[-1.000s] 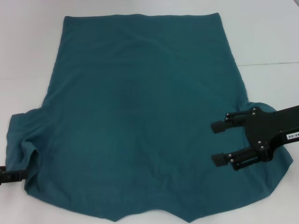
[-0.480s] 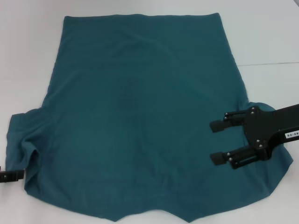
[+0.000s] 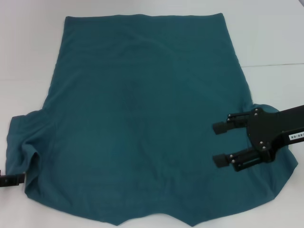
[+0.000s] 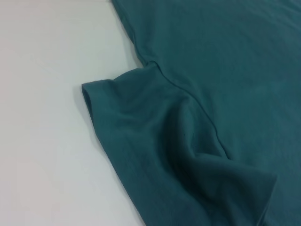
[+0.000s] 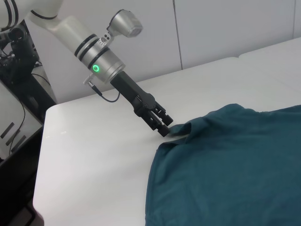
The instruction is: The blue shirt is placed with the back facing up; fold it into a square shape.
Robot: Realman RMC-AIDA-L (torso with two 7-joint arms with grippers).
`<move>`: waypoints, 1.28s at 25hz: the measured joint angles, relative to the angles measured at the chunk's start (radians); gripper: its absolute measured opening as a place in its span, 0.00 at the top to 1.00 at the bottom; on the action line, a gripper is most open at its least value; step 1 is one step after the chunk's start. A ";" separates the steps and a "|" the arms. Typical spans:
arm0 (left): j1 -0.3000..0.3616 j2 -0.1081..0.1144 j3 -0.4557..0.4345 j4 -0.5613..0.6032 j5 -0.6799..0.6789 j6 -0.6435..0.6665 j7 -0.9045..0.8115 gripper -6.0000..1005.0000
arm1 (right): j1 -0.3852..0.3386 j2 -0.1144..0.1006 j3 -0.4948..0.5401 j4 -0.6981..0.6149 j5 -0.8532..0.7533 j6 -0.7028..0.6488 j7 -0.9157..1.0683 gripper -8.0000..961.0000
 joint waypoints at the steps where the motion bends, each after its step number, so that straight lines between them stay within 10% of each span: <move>1: 0.000 0.000 0.000 0.000 0.000 0.000 0.000 0.28 | 0.000 0.000 0.000 0.000 0.000 0.000 0.000 0.05; 25: -0.006 -0.023 0.058 -0.011 0.040 -0.091 -0.008 0.33 | 0.001 0.003 0.001 0.000 0.000 0.003 0.002 0.05; 32: -0.004 -0.048 0.072 0.025 0.056 -0.103 -0.009 0.60 | 0.002 0.006 0.004 0.000 0.000 0.004 0.003 0.05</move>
